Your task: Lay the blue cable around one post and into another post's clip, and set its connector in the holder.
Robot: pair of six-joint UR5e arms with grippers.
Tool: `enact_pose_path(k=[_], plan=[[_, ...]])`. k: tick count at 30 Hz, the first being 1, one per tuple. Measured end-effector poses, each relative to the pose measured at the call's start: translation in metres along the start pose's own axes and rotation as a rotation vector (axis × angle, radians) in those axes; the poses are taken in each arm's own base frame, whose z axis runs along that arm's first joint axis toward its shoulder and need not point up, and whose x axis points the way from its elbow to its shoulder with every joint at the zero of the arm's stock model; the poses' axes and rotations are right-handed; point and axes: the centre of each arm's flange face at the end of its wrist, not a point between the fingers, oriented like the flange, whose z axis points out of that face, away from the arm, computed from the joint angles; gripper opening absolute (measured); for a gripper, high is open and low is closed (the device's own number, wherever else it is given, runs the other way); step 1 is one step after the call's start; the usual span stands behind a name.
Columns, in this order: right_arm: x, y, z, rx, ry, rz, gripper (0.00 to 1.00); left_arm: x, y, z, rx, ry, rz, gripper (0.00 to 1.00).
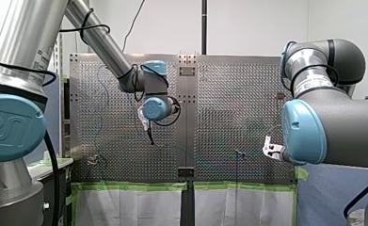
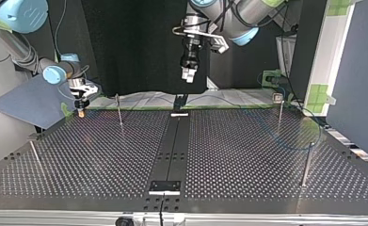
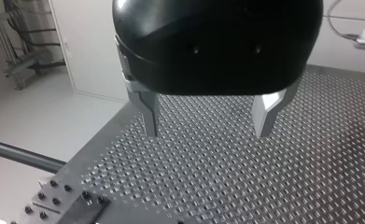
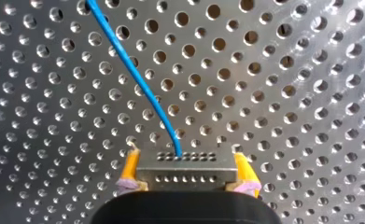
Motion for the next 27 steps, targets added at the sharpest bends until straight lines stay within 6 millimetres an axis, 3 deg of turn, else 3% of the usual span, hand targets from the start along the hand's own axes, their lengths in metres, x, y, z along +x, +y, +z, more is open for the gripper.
enact_pose_path(k=[12, 27], plan=[[0.0, -0.006, 0.002, 0.012, 0.001, -0.003, 0.0, 0.016, 0.047, -0.003, -0.01, 0.038, 0.051, 1.0], [0.0, -0.013, 0.005, 0.023, 0.004, -0.006, 0.0, 0.042, 0.081, -0.048, -0.024, 0.128, 0.107, 1.0]])
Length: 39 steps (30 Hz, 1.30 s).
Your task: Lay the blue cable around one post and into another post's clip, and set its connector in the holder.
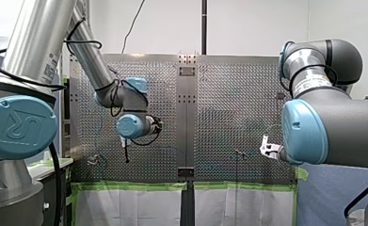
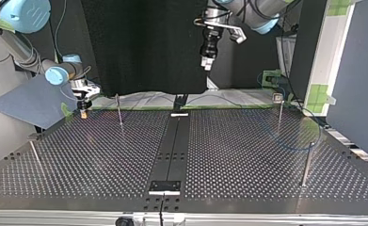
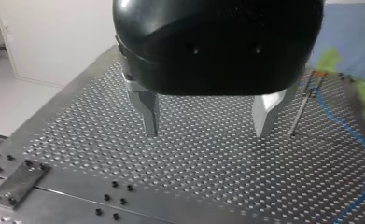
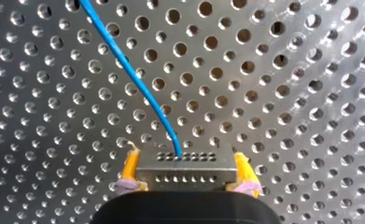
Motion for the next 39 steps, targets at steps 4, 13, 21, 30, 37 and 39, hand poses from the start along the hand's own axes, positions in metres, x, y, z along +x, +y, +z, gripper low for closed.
enact_pose_path(k=[4, 13, 21, 30, 37, 39], plan=[[0.0, -0.002, 0.001, 0.003, 0.0, 0.0, 0.0, 0.01, 0.009, -0.016, 0.0, 0.028, 0.013, 1.0], [-0.001, -0.006, 0.002, 0.009, -0.003, 0.0, 0.0, 0.026, 0.023, -0.042, 0.012, 0.056, 0.022, 1.0], [-0.001, -0.008, 0.003, 0.013, -0.003, -0.003, 0.0, 0.034, 0.034, -0.061, 0.028, 0.061, 0.016, 1.0], [0.008, -0.01, 0.01, 0.01, 0.01, -0.035, 0.0, 0.032, 0.038, -0.06, 0.033, 0.019, 0.0, 1.0], [0.017, -0.009, 0.013, -0.024, -0.005, -0.075, 0.0, 0.032, 0.04, -0.059, 0.027, 0.021, 0.004, 1.0], [0.022, -0.011, 0.013, -0.026, -0.009, -0.088, 0.0, 0.032, 0.041, -0.059, 0.026, 0.022, 0.004, 1.0]])
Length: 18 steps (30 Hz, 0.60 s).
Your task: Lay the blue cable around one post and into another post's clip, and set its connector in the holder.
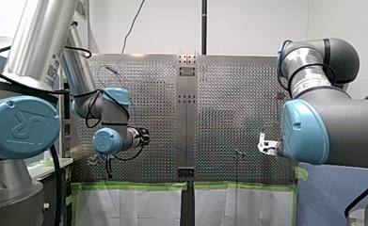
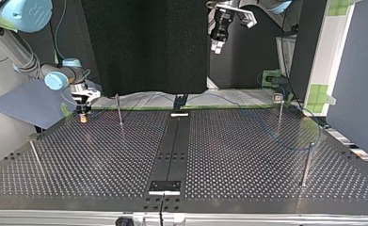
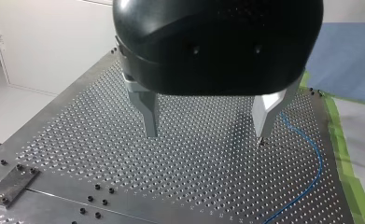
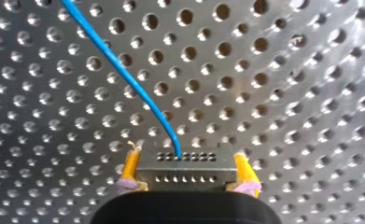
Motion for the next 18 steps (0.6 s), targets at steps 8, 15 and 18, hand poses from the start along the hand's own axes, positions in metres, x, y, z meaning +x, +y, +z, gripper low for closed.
enact_pose_path(k=[8, 15, 18], plan=[[0.041, -0.016, -0.002, 0.008, -0.007, -0.059, 0.0, 0.0, 0.0, 0.0, 0.0, 0.001, -0.001, 1.0], [0.065, -0.037, -0.013, 0.007, -0.034, -0.064, 0.0, 0.0, 0.0, -0.001, 0.0, 0.002, 0.001, 1.0], [0.077, -0.048, -0.018, 0.014, -0.043, -0.064, 0.0, 0.001, 0.0, -0.001, 0.003, 0.004, 0.001, 1.0]])
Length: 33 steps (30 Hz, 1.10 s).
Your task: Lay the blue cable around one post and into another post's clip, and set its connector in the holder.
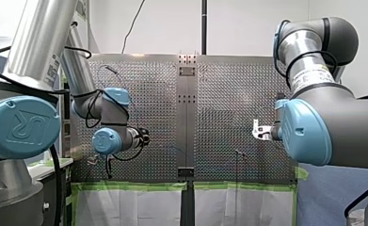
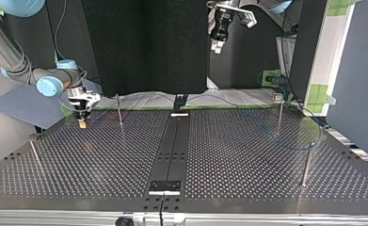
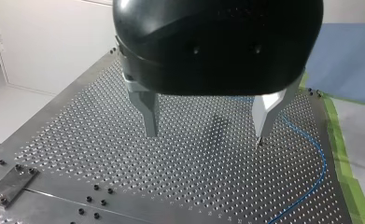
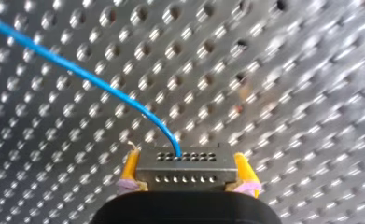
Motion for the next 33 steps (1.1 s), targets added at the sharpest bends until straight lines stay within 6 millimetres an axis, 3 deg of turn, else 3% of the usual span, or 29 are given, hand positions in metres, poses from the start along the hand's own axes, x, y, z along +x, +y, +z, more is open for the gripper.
enact_pose_path(k=[8, 19, 33], plan=[[0.036, -0.022, -0.01, 0.01, 0.021, -0.017, 0.0, 0.0, -0.001, -0.001, 0.007, 0.003, -0.001, 1.0], [0.066, -0.039, -0.037, 0.007, 0.056, -0.019, 0.0, 0.001, 0.0, -0.001, 0.008, 0.002, -0.001, 1.0], [0.129, -0.063, -0.059, 0.03, 0.137, -0.042, 0.0, 0.001, 0.0, -0.001, 0.008, 0.005, 0.001, 1.0]])
